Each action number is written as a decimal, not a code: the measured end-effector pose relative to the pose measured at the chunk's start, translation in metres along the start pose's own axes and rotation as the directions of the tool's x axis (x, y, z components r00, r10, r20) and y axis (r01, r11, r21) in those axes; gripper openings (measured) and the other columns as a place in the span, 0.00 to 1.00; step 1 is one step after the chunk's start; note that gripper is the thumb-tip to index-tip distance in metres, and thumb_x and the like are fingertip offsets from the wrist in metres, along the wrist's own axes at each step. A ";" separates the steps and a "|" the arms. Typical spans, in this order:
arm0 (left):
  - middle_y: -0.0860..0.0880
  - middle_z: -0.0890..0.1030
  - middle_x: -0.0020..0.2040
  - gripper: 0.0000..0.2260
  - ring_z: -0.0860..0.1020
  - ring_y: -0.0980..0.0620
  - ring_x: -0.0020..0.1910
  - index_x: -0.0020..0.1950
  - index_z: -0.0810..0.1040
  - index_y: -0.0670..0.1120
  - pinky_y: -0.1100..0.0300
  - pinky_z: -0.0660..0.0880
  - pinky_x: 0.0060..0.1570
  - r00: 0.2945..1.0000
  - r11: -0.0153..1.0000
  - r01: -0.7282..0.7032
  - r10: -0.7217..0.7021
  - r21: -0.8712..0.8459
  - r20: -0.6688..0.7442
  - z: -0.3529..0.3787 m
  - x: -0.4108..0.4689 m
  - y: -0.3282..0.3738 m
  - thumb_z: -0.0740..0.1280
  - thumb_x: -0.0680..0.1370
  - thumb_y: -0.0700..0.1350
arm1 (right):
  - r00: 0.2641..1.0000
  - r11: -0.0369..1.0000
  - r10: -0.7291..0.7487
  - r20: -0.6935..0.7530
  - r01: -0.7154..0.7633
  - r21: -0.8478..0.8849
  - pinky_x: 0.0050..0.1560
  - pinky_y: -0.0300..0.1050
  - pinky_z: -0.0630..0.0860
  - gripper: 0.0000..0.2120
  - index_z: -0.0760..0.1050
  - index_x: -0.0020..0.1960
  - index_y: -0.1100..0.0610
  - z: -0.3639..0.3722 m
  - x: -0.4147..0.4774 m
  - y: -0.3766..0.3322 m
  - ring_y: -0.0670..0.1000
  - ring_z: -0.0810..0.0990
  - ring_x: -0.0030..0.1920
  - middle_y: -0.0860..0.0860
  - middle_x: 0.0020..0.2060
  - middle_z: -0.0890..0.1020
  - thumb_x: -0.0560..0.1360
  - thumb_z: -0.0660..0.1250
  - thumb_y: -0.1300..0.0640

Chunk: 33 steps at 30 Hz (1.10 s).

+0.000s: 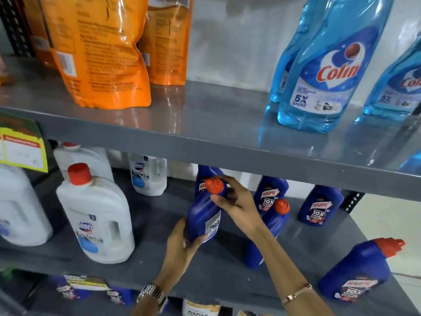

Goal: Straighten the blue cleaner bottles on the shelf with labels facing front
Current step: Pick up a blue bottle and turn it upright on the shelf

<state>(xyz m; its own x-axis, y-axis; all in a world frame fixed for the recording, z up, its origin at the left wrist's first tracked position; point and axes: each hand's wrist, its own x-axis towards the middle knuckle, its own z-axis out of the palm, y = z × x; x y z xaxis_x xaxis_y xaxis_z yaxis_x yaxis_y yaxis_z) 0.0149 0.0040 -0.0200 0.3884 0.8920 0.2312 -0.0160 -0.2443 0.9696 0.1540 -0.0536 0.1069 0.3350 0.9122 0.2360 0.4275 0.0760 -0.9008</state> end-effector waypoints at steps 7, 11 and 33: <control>0.51 0.84 0.48 0.20 0.81 0.55 0.48 0.53 0.76 0.48 0.67 0.77 0.44 0.995 0.978 -0.066 0.049 -0.198 -0.093 -0.010 -0.013 0.026 0.76 0.64 0.43 | 0.999 1.000 0.004 -0.032 -0.004 0.008 0.61 0.54 0.76 0.19 0.74 0.59 0.51 -0.009 -0.001 -0.029 0.52 0.80 0.55 0.52 0.55 0.81 0.69 0.71 0.55; 0.54 0.76 0.59 0.31 0.80 0.57 0.53 0.65 0.69 0.49 0.65 0.79 0.42 0.958 0.910 -0.060 -0.063 -0.410 -0.280 -0.004 -0.026 0.027 0.71 0.67 0.28 | 0.996 0.997 0.010 -0.088 -0.016 -0.073 0.57 0.55 0.77 0.16 0.74 0.53 0.38 -0.004 -0.006 -0.032 0.51 0.81 0.53 0.46 0.53 0.82 0.66 0.70 0.46; 0.54 0.74 0.55 0.25 0.77 0.58 0.52 0.55 0.71 0.60 0.67 0.76 0.48 0.990 0.998 -0.061 0.059 0.006 0.130 -0.014 0.005 0.031 0.73 0.60 0.56 | 0.971 0.991 0.086 0.221 -0.106 0.080 0.57 0.43 0.77 0.20 0.74 0.55 0.51 -0.011 0.011 -0.040 0.50 0.80 0.57 0.52 0.56 0.81 0.67 0.74 0.62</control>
<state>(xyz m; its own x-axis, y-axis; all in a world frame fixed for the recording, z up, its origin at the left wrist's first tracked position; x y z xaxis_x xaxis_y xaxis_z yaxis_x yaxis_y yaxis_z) 0.0039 0.0065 0.0120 0.5030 0.8190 0.2760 -0.0341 -0.3003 0.9532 0.1499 -0.0507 0.1500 0.1762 0.9817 0.0715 0.3211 0.0113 -0.9470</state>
